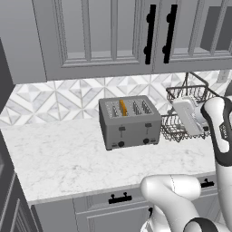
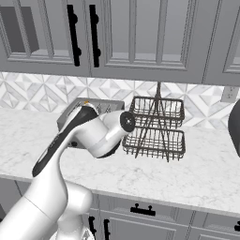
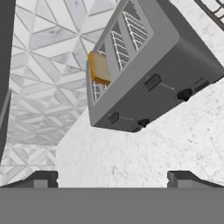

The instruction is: Start the toaster. Once the lever pops up, take the bread to the plate on the dining counter.

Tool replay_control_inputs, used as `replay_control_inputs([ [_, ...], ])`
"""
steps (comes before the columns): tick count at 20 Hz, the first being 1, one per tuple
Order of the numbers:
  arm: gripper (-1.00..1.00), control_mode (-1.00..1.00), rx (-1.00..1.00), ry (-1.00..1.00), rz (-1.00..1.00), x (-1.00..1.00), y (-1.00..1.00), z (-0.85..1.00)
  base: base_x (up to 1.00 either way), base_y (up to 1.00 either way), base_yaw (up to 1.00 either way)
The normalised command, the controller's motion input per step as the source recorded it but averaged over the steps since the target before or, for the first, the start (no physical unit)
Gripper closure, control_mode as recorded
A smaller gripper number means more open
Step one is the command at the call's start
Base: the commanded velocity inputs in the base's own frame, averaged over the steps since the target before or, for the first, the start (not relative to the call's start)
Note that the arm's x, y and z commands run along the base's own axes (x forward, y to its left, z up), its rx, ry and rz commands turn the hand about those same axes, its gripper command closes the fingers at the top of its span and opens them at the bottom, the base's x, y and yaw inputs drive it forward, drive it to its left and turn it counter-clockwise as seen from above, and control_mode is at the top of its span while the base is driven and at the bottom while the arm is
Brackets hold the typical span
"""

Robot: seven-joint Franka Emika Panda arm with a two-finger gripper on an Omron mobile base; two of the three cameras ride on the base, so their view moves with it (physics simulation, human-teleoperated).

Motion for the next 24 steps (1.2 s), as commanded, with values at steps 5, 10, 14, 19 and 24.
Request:
replay_control_inputs([
  [5,-1.00,-1.00,-0.22,-0.02,-0.02,0.00,0.44,0.18,0.00,0.00,0.00],
  [10,-1.00,-1.00,-0.44,0.00,-0.03,0.10,0.62,0.18,0.00,0.00,0.00],
  [14,-1.00,-1.00,-0.38,0.00,-0.04,0.34,0.48,0.09,0.00,0.00,0.00],
  [19,-1.00,-1.00,-0.38,0.00,-0.01,0.43,0.39,0.01,0.00,0.00,0.00],
  [24,-1.00,-1.00,-0.44,-0.06,0.00,0.42,0.12,0.03,0.00,0.00,0.00],
])
